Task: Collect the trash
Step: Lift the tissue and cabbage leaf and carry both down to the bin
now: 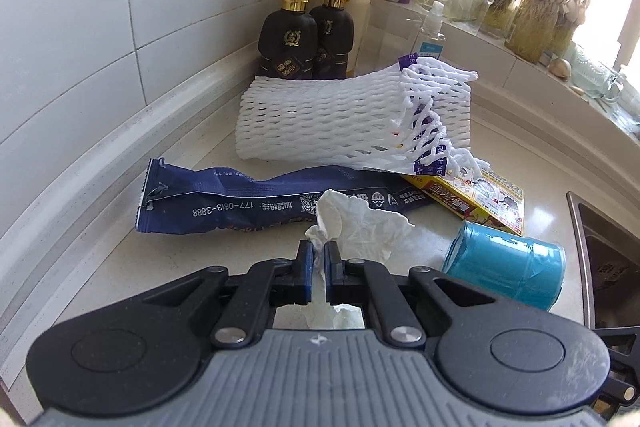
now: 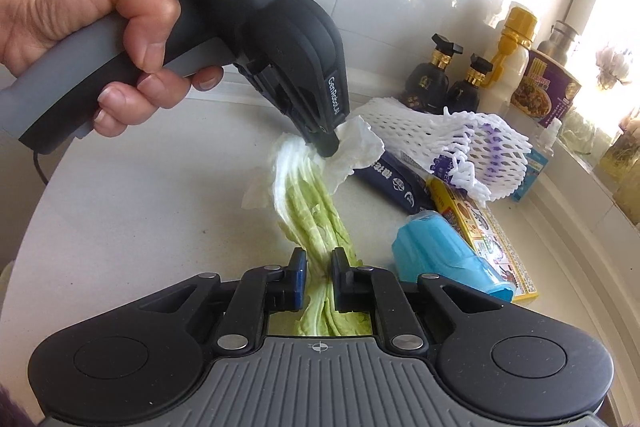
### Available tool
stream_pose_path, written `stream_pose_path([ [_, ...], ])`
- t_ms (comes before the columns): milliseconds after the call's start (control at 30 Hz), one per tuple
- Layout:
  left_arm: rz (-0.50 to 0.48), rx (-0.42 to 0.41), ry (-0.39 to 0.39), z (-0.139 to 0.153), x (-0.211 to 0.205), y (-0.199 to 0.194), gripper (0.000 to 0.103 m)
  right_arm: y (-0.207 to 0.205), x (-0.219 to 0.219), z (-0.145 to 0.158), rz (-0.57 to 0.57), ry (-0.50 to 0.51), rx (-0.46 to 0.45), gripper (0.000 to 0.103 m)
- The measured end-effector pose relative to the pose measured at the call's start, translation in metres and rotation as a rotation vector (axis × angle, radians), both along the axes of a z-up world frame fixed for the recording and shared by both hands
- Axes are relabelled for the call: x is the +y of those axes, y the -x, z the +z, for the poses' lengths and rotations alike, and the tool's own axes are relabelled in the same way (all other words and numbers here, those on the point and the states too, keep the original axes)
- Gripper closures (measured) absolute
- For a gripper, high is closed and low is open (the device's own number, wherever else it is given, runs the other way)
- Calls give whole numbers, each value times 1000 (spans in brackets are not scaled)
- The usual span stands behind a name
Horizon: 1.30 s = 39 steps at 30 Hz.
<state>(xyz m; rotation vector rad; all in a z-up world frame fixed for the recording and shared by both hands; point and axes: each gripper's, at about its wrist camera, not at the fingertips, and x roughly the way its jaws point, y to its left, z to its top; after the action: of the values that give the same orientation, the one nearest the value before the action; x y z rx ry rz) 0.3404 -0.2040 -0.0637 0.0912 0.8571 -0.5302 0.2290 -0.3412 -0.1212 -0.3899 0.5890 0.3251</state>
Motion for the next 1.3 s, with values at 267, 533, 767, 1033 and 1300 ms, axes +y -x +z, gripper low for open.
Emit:
stream_pose_path([
  [267, 34, -21, 18, 11, 21, 15, 98, 16, 0, 13, -34, -22, -18, 92],
  [533, 46, -54, 21, 24, 43, 36, 98, 27, -9, 32, -121, -117, -16, 92],
  [767, 39, -81, 16, 35, 61, 60, 98, 38, -13, 48, -188, -189, -22, 92],
  [1033, 26, -121, 14, 48, 84, 91, 98, 55, -10, 68, -247, -254, -40, 92],
  [1300, 33, -144, 25, 57, 114, 118, 98, 76, 1, 87, -279, -318, -53, 92],
])
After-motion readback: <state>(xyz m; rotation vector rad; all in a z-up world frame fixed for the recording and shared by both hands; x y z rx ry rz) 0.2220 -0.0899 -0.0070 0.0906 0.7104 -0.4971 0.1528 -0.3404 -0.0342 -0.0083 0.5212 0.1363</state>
